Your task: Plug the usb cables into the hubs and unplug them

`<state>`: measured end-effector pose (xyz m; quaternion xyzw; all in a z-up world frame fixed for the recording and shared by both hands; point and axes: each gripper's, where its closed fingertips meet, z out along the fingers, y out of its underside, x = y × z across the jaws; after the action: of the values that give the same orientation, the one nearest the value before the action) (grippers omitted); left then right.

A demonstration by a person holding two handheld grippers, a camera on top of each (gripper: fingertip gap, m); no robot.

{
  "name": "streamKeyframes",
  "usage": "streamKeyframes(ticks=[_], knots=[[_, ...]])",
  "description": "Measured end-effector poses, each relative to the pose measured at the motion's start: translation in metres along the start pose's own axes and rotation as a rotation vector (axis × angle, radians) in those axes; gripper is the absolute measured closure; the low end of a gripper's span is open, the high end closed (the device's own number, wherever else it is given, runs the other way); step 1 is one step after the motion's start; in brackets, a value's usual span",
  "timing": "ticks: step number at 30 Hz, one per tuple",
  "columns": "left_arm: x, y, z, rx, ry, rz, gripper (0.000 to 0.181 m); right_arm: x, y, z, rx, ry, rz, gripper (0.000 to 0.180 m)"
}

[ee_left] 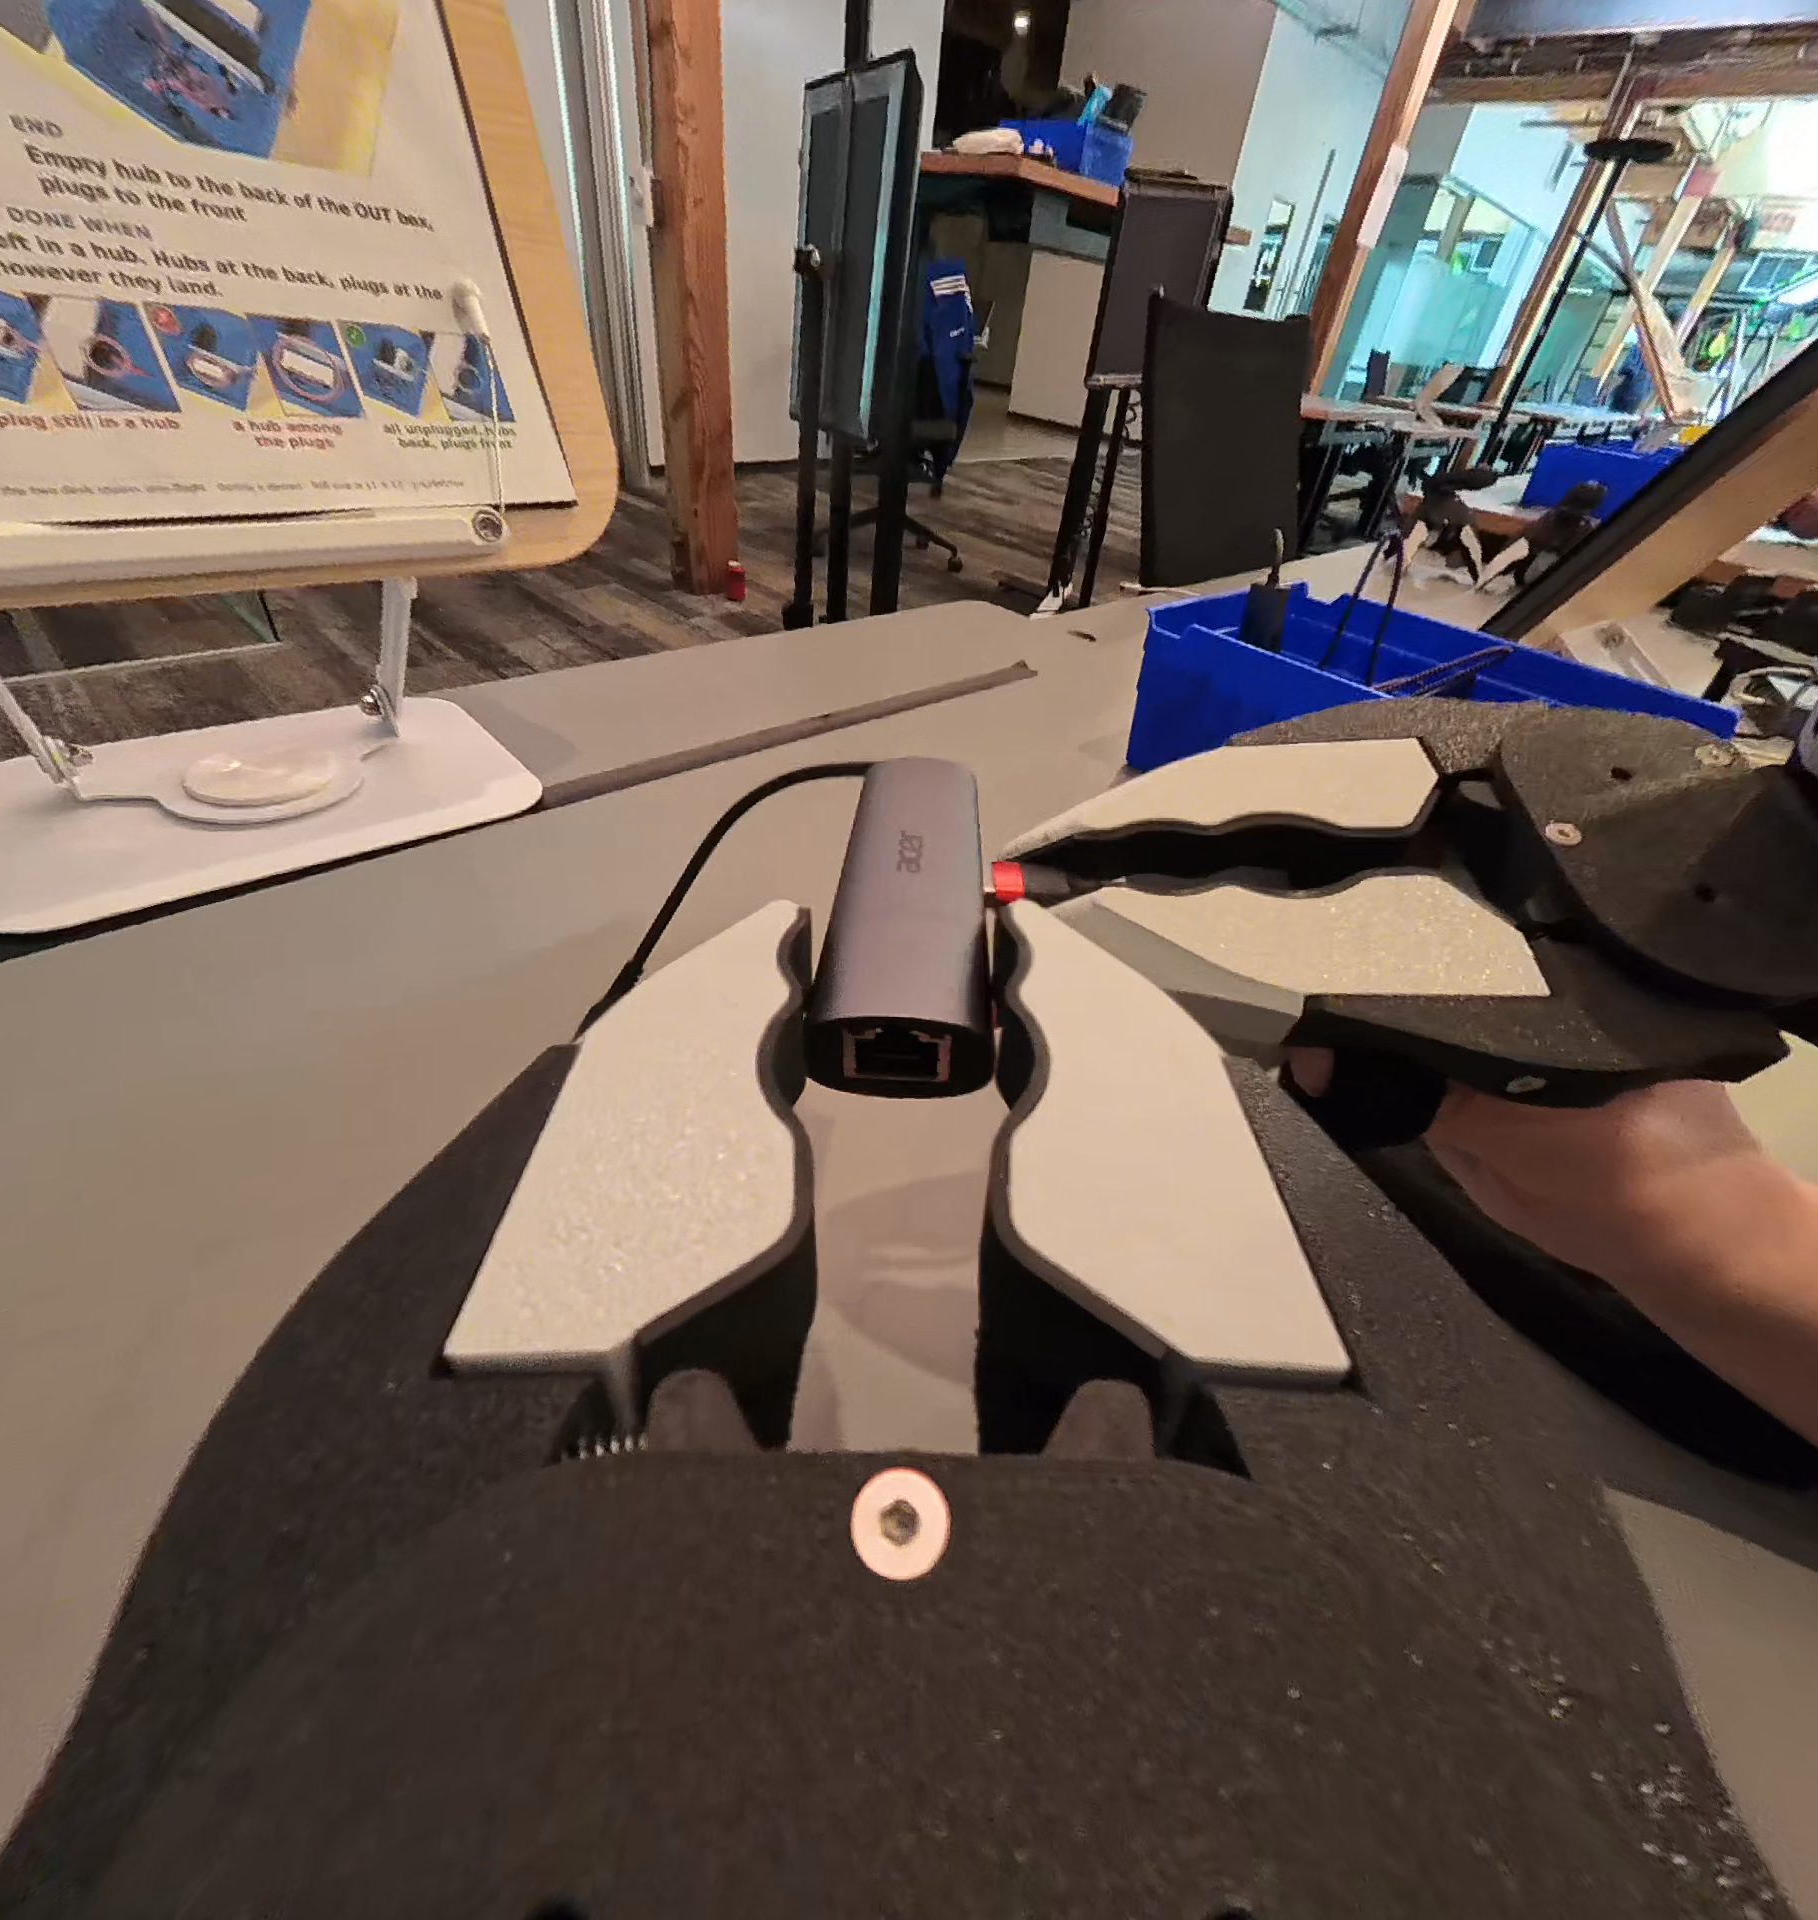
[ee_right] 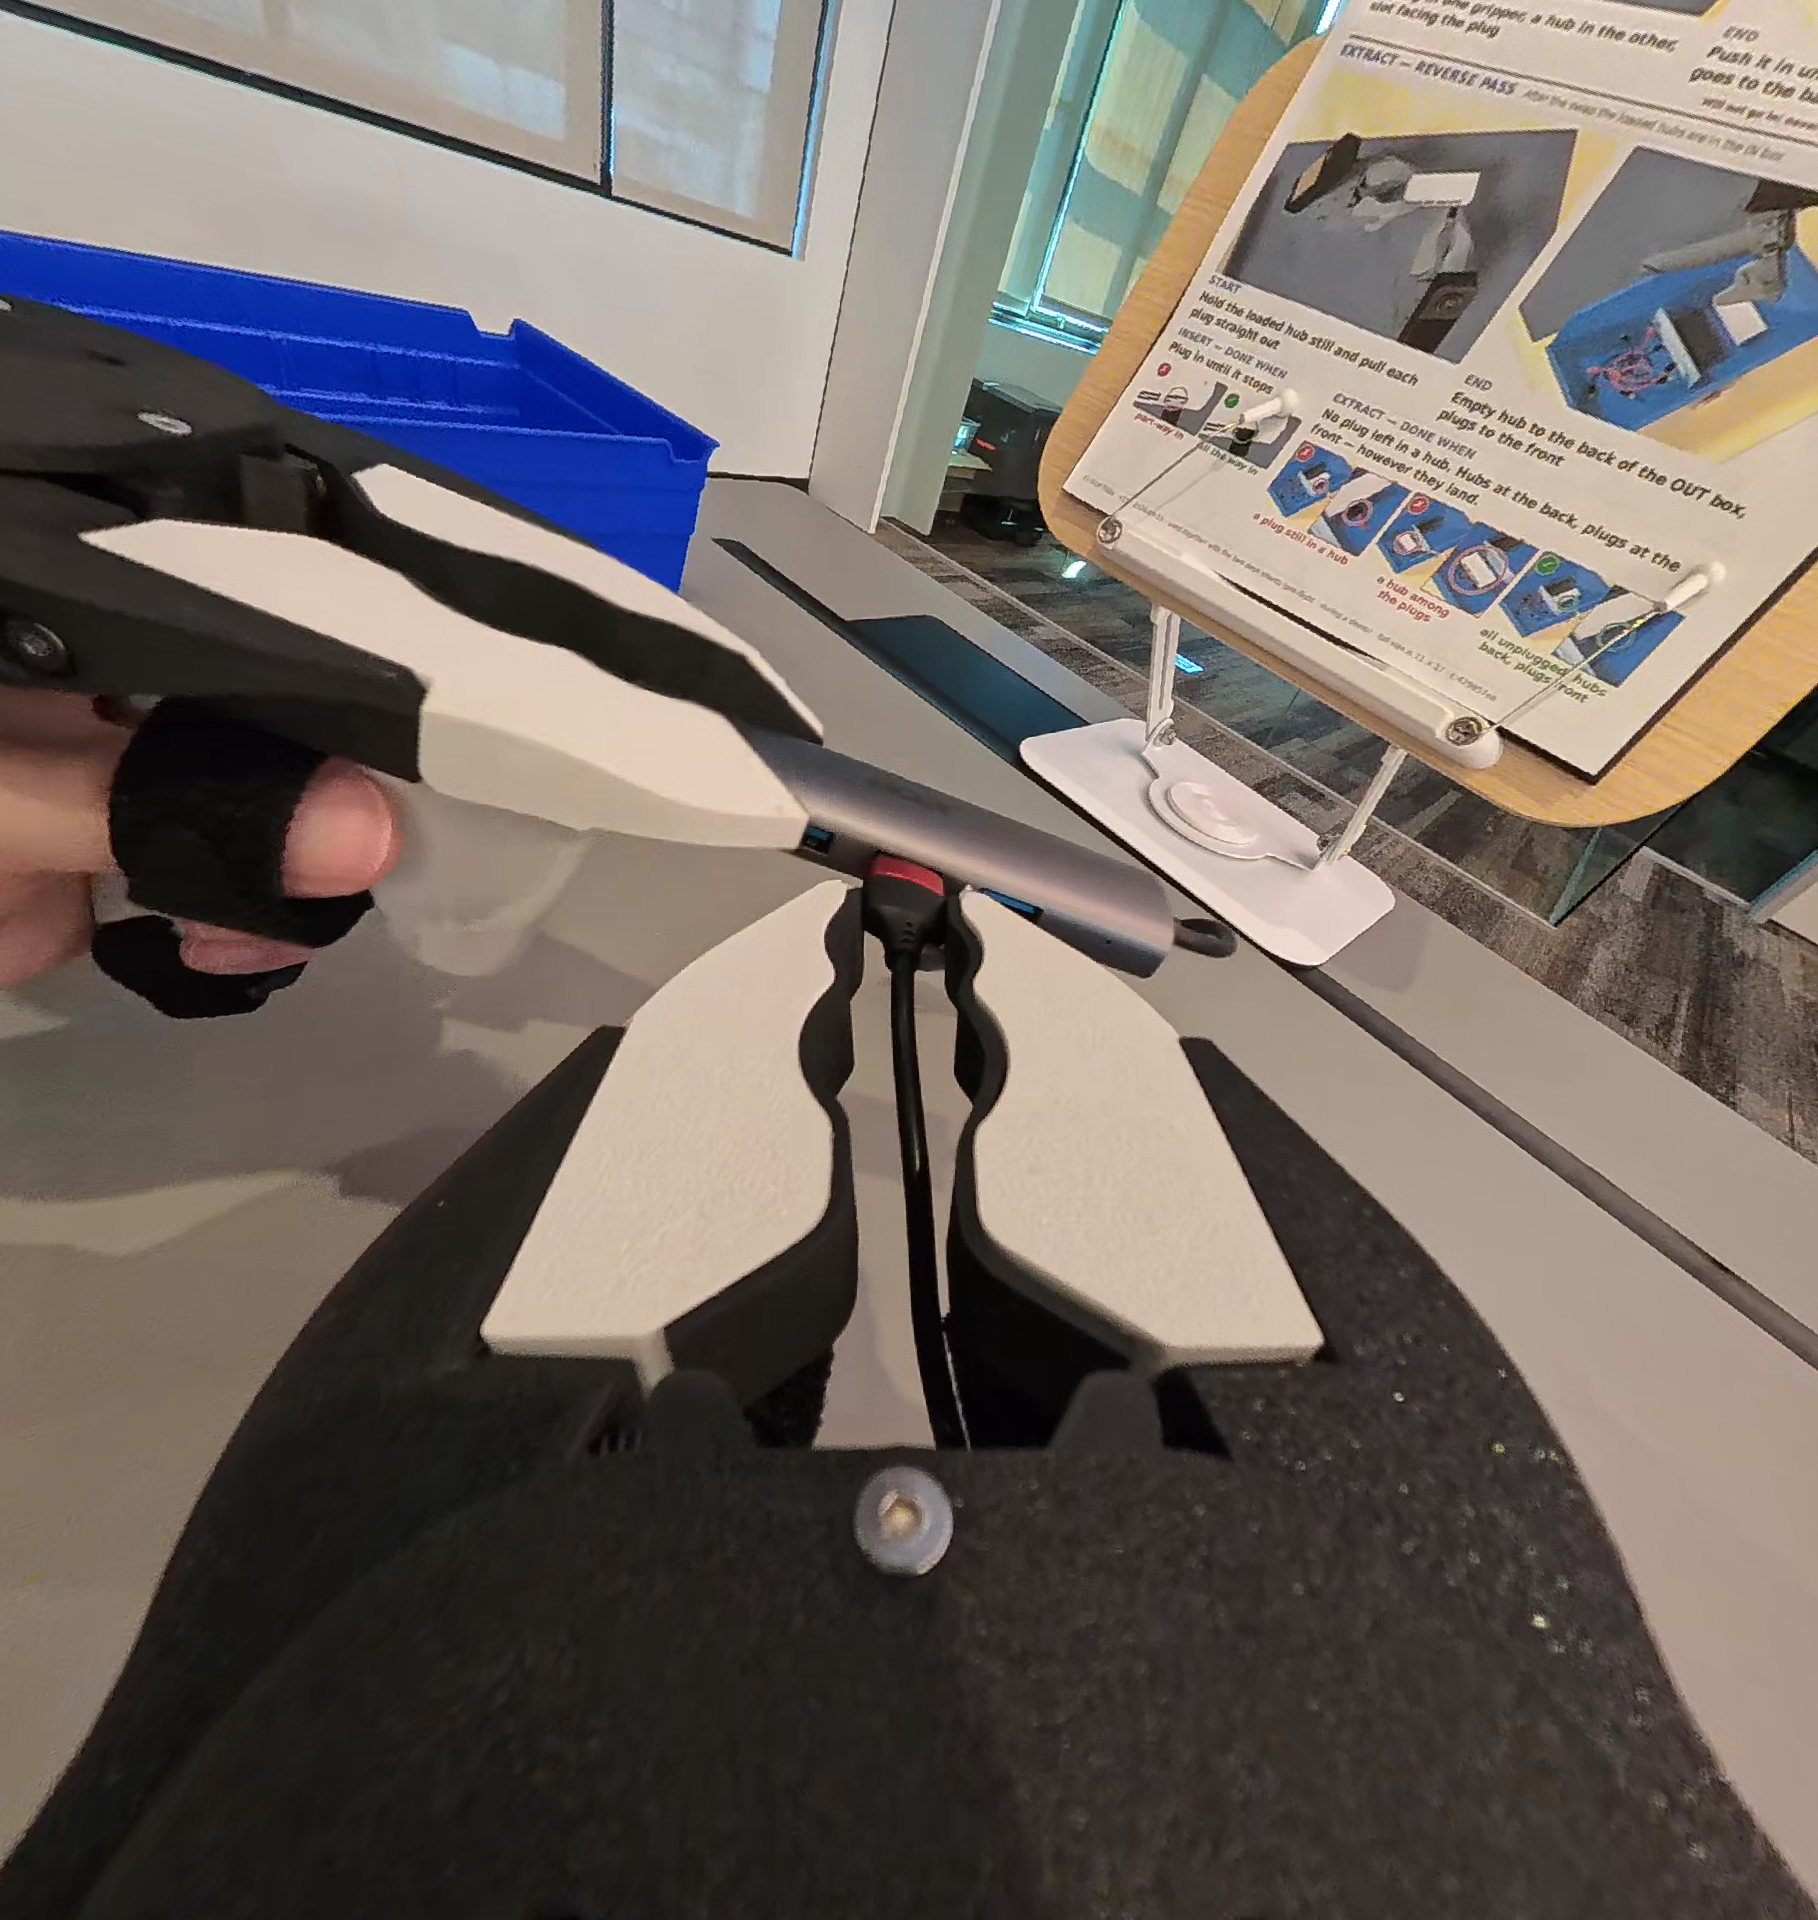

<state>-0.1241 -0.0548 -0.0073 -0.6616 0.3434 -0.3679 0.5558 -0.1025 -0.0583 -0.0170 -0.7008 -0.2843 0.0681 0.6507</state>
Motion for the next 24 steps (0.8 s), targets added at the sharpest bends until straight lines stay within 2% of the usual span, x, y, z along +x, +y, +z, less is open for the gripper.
streamKeyframes(ticks=[8,13,24], knots=[[0.001,0.01,0.004,-0.046,0.012,-0.001,0.14,0.0,0.001,0.0,-0.004,-0.001,0.001,0.166],[-0.001,0.003,0.003,-0.009,-0.004,0.011,0.147,0.0,0.001,0.001,-0.008,0.0,-0.013,0.166],[-0.003,0.01,0.006,-0.027,-0.015,-0.017,0.144,-0.002,0.001,0.001,-0.008,-0.006,-0.007,0.166]])
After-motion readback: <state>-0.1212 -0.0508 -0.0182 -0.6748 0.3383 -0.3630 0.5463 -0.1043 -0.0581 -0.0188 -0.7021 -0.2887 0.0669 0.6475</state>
